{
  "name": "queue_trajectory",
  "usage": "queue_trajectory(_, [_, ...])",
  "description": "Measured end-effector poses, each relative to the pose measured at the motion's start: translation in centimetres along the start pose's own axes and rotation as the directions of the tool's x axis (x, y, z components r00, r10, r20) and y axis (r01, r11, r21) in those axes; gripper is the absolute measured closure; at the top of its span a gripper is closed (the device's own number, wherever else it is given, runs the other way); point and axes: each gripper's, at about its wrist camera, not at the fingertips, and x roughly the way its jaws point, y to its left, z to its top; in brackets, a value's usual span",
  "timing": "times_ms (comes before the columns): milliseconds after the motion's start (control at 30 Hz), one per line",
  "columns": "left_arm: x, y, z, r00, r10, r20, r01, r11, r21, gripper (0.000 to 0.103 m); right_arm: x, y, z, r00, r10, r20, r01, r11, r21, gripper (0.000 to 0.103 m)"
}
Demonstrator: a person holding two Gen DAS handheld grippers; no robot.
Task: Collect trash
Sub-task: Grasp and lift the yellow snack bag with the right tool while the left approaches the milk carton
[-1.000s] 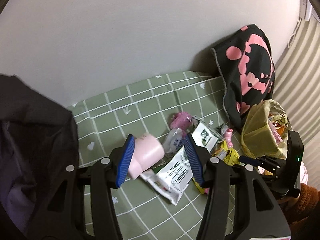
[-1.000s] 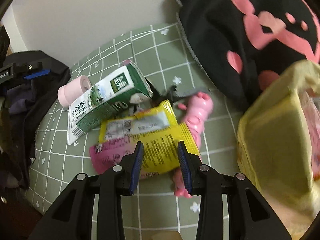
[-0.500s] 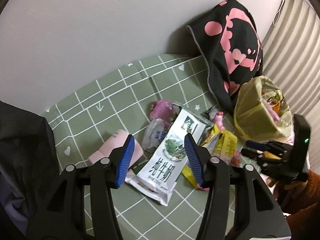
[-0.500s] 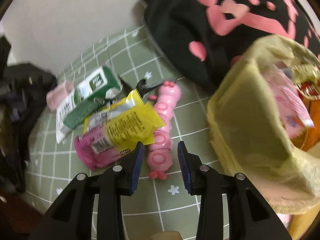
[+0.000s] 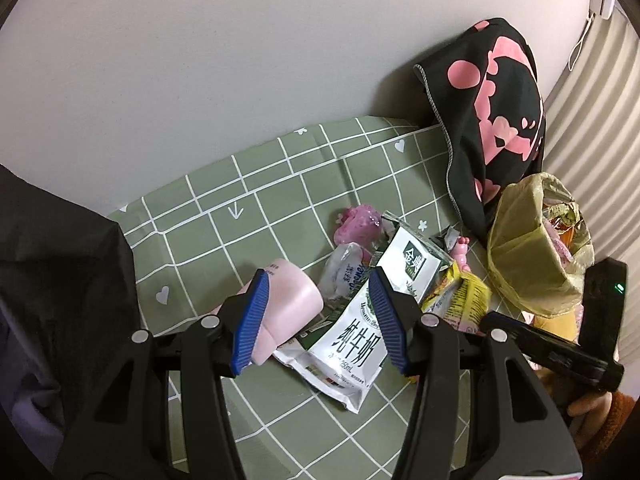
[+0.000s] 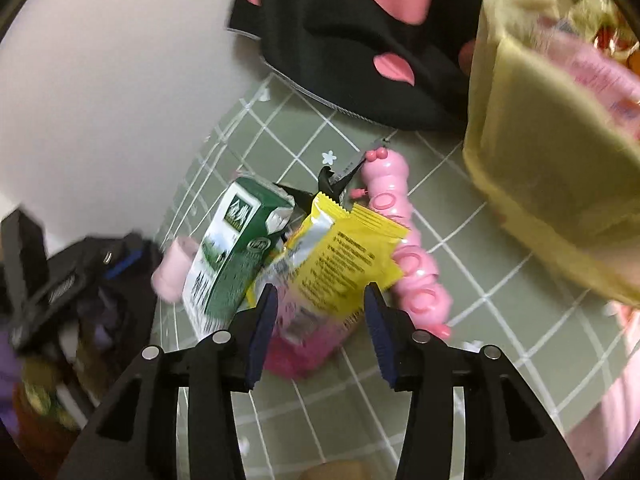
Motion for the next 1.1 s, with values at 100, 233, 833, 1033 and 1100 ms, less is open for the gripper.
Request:
queue_trajectory(100, [0.1, -0.3, -0.1, 1.0, 0.0, -0.003, 0.0, 1.0, 0.016, 0.053, 2.3, 0.6, 0.0, 0.997, -0.06, -0.038, 0.058, 0.997, -0.046, 0.06])
queue_trajectory(233, [0.4, -0.8, -0.3, 1.0, -0.016, -0.018, 0.017, 0.999, 0.042, 0.053, 3.2, 1.4, -0.1, 0.994, -0.084, -0.066, 0.076, 0.991, -0.112, 0.06])
queue_trajectory(833, [1.7, -4.8, -0.9, 0.995, -0.086, -0.052, 0.095, 0.976, 0.198, 0.048, -6.7, -0.5, 3.0, 0.988, -0.096, 0.12, 0.121, 0.967, -0.226, 0.077])
queue_trajectory(1033, [4.6, -7.8, -1.2, 0.993, 0.006, -0.115, 0.034, 0.936, 0.351, 0.048, -7.3, -1.8, 1.7, 0.992, -0.09, 0.092, 0.108, 0.97, -0.219, 0.077])
queue_trajectory(1100, [5.5, -8.4, -1.2, 0.99, 0.034, -0.135, 0.02, 0.924, 0.382, 0.048, -7.3, -1.6, 1.2, 0.992, -0.089, 0.088, 0.106, 0.968, -0.226, 0.077])
